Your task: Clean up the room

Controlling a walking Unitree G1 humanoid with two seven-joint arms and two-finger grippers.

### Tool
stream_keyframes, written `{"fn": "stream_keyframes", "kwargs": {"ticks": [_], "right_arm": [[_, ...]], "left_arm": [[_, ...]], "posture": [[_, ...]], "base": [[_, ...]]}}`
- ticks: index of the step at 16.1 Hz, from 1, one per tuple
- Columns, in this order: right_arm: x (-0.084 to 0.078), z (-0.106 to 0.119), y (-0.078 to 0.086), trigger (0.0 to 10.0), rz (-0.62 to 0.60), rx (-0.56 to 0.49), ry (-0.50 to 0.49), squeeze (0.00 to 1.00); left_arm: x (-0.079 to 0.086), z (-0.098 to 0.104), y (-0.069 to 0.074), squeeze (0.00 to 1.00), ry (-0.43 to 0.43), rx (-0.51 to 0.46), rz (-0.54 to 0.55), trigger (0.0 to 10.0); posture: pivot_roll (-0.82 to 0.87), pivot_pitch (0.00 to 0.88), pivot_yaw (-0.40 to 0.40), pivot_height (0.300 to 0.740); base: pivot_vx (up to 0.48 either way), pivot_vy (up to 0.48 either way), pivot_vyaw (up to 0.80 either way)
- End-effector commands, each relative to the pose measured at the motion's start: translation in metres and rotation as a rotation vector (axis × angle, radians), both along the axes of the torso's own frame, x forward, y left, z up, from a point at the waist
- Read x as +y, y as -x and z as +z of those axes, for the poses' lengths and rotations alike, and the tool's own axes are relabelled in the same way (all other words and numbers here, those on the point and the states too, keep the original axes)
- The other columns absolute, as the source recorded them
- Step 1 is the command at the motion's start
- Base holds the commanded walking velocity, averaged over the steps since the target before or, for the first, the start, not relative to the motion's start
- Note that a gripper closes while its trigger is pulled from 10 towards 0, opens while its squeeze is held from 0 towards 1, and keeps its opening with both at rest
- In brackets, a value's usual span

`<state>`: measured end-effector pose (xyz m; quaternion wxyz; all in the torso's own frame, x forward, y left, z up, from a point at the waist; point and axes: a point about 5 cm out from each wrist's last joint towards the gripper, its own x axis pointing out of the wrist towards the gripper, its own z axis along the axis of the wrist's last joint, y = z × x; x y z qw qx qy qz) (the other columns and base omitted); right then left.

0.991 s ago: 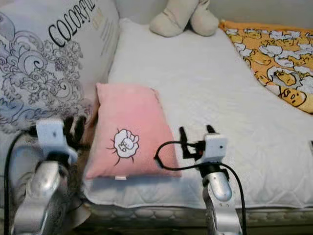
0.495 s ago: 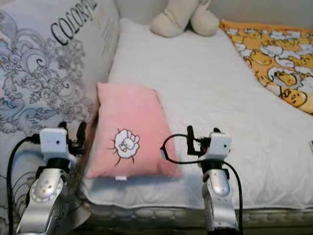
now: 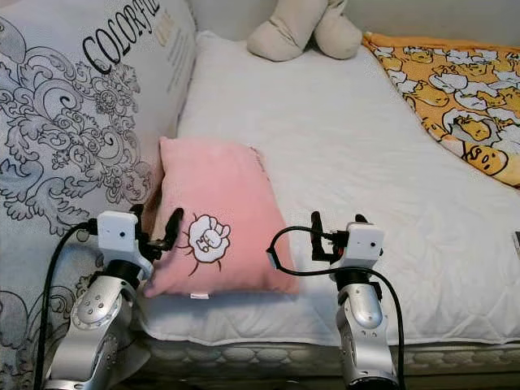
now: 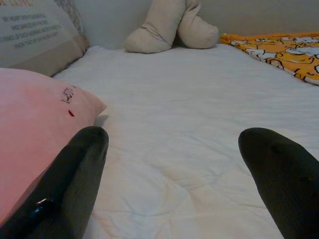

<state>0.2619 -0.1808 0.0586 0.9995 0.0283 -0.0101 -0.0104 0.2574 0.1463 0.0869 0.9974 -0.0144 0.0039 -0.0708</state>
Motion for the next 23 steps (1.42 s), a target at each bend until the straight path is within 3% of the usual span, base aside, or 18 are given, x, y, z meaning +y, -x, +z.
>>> {"fn": "stream_keyframes", "kwargs": {"ticks": [1,7,9,10,11,13,16,22,23], "right_arm": [[0.002,0.002,-0.001,10.0,0.008,-0.007,0.0,0.0],[0.0,0.004,0.001,10.0,0.023,-0.007,0.017,0.0],[0.001,0.004,0.001,10.0,0.037,-0.006,0.021,0.0],[0.001,0.005,0.0,10.0,0.042,-0.006,0.022,0.0],[0.001,0.005,-0.001,10.0,0.044,-0.005,0.023,0.0],[0.001,0.006,-0.002,10.0,0.051,-0.004,0.024,0.0],[0.002,0.005,-0.003,10.0,0.057,0.003,0.028,0.0],[0.002,0.003,-0.001,10.0,0.055,0.017,0.028,0.0],[0.002,0.003,-0.002,10.0,0.06,0.017,0.026,0.0]], "left_arm": [[0.002,-0.005,-0.001,1.0,0.028,0.031,0.021,10.0],[-0.004,-0.009,0.001,1.0,0.084,0.059,0.033,10.0],[-0.005,-0.009,-0.005,1.0,0.217,0.14,0.012,10.0],[-0.007,-0.008,-0.009,0.37,0.287,0.163,0.007,10.0],[-0.007,-0.007,-0.012,0.0,0.358,0.178,0.008,10.0],[-0.008,-0.01,-0.017,0.0,0.406,0.226,0.003,10.0],[-0.01,-0.017,-0.021,0.0,0.363,0.278,-0.03,10.0],[-0.026,-0.022,-0.021,0.0,0.387,0.36,-0.144,10.0],[-0.029,-0.023,-0.022,0.0,0.409,0.374,-0.156,4.7]], "posture": [[-0.01,0.0,0.002,0.727],[-0.02,0.0,-0.01,0.727],[-0.02,0.0,-0.014,0.727],[-0.02,0.0,-0.016,0.727],[-0.02,0.0,-0.018,0.727],[-0.02,0.0,-0.019,0.727],[-0.02,0.0,-0.016,0.727],[-0.04,0.0,-0.008,0.727],[-0.04,0.0,-0.008,0.727]], "base": [[0.0,0.0,0.0],[0.0,0.0,0.0],[0.0,0.0,0.0],[0.0,0.0,0.0],[0.0,0.0,0.0],[0.0,0.0,0.0],[0.0,0.0,0.0],[0.0,0.0,0.0],[0.0,0.0,0.0]]}}
